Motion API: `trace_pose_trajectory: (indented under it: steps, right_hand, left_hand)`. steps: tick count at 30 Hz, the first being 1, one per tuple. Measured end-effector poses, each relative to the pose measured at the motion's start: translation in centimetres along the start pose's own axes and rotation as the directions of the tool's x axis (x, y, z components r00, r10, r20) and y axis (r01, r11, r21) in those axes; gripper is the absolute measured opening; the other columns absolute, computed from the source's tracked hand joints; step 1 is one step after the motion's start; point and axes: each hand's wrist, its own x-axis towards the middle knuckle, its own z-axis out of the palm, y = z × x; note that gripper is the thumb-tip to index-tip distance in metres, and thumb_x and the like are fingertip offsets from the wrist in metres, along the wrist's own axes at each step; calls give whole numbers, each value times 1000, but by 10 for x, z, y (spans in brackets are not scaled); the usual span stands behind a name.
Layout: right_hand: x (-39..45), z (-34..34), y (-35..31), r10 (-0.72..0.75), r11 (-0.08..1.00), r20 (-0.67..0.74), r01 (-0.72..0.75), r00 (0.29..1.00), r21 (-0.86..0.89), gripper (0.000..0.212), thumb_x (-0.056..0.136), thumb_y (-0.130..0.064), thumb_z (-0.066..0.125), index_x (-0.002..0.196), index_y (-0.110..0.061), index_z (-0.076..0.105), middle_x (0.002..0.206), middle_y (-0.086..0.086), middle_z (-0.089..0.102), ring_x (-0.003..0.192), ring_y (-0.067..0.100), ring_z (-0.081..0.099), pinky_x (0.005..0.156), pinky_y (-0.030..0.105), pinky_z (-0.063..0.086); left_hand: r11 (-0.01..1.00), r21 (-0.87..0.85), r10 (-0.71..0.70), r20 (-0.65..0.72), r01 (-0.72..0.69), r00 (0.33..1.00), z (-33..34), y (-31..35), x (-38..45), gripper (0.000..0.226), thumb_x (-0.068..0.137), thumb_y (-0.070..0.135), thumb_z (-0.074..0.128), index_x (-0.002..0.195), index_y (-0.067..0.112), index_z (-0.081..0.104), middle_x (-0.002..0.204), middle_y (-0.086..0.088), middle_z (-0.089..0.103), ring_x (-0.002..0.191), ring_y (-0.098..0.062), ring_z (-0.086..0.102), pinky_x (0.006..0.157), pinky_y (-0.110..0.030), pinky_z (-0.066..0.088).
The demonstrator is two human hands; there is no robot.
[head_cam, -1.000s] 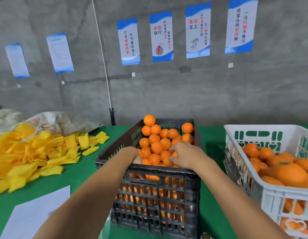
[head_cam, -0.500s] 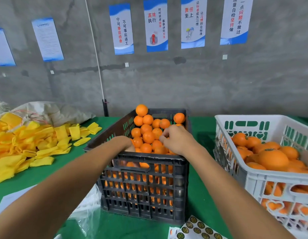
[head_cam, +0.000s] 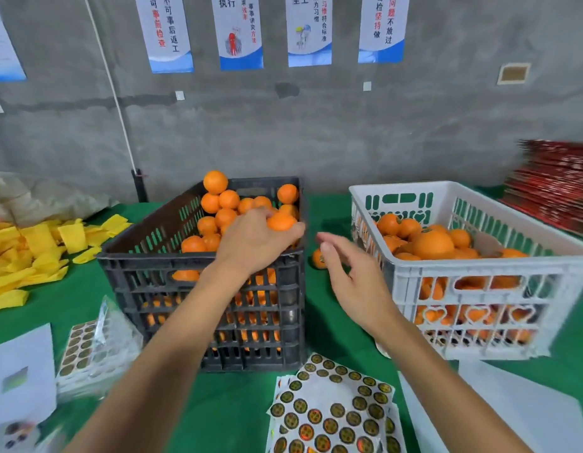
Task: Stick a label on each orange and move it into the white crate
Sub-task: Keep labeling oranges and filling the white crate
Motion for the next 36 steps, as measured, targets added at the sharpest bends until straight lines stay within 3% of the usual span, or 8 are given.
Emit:
trace_pose_trajectory:
  steps: [2,5,11,16,21,24,28,36]
  right_hand:
    - [-37,-7,26,101,994,77,-96,992,-59,31,108,-28,51,135,-21,65,129,-11,68,118,-2,60,101,17,48]
    - [-86,-14,64,256,959,255,-212,933,-187,39,106,-39,51,139,-21,62,136,-9,64,125,2,58,107,21,46]
    - [-136,-1,106,345,926,564,-176,750,-333,73,85,-79,57,145,-37,56,159,-25,35,147,-4,26,124,27,16]
    - [-133,3,112,296,936,528,-131,796,-327,52,87,-69,63,125,-34,74,147,-22,52,131,0,42,116,29,32]
    - [-138,5,116,341,939,454,-318,823,-129,19,96,-47,66,99,-37,82,124,-27,62,117,-4,46,102,23,39]
    - [-136,5,118,348,937,455,-317,819,-147,14,94,-44,72,100,-39,82,121,-27,62,116,-3,47,101,20,40]
    - [-138,6,117,355,933,469,-340,808,-120,37,77,-64,78,103,-38,82,119,-30,62,115,-3,47,95,11,42]
    - [-137,8,117,433,888,421,-456,797,-50,8,88,-43,79,88,-37,84,114,-25,66,111,-7,51,91,9,38]
  left_hand:
    - [994,109,-3,-29,6,1000,7,-3,-2,51,81,73,61,92,23,66,90,2,66,96,-33,65,65,-36,40]
    - [993,103,-46,-32,49,998,10,-4,3,66,80,74,63,126,26,64,127,-4,64,112,-32,61,79,-41,47]
    - [994,97,-38,-121,50,992,11,-2,-2,59,77,71,61,118,29,64,124,-4,61,105,-30,62,85,-49,54]
    - [992,108,-47,-173,66,984,11,-1,-5,57,77,71,62,117,30,64,126,0,55,102,-27,61,75,-40,47]
    - [991,113,-45,-185,67,982,12,-1,-8,59,79,70,65,123,31,63,128,-1,52,101,-27,59,74,-39,40]
    - [992,110,-44,-198,67,979,11,1,-9,54,80,68,66,119,31,63,129,-2,52,102,-29,59,76,-40,40]
    - [991,115,-49,-202,74,978,11,3,-11,55,81,67,66,121,30,63,130,-2,51,103,-29,59,76,-39,39]
    - [990,117,-50,-209,76,977,11,4,-11,56,81,67,65,122,30,62,128,-2,50,103,-31,59,75,-40,39]
